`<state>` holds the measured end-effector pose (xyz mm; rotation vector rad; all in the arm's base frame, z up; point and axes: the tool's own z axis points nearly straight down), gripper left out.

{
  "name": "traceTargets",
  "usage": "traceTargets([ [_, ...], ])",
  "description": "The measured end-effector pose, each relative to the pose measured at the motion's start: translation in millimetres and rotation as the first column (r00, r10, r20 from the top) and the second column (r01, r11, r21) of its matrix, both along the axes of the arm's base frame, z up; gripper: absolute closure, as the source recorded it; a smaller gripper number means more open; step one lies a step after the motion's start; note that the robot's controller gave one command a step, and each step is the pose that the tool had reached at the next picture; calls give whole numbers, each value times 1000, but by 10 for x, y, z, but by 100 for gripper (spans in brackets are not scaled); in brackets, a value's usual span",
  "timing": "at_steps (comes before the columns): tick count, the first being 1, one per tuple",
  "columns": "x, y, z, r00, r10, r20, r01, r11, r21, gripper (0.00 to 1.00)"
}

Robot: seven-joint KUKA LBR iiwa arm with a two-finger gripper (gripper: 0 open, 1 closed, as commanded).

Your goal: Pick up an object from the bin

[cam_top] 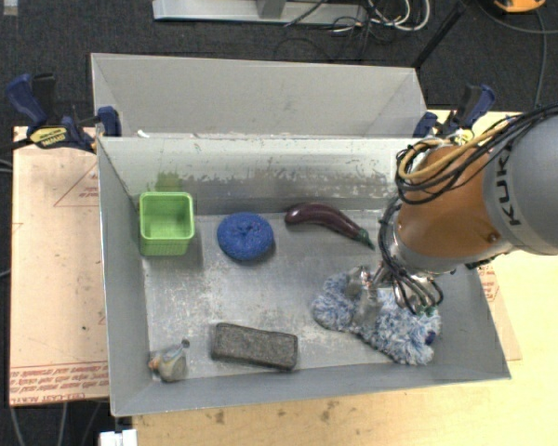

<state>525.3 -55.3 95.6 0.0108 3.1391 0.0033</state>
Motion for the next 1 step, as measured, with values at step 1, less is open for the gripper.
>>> traceTargets([
  [1,-48,314,1959,998,-61,7,61,998,-1,100],
])
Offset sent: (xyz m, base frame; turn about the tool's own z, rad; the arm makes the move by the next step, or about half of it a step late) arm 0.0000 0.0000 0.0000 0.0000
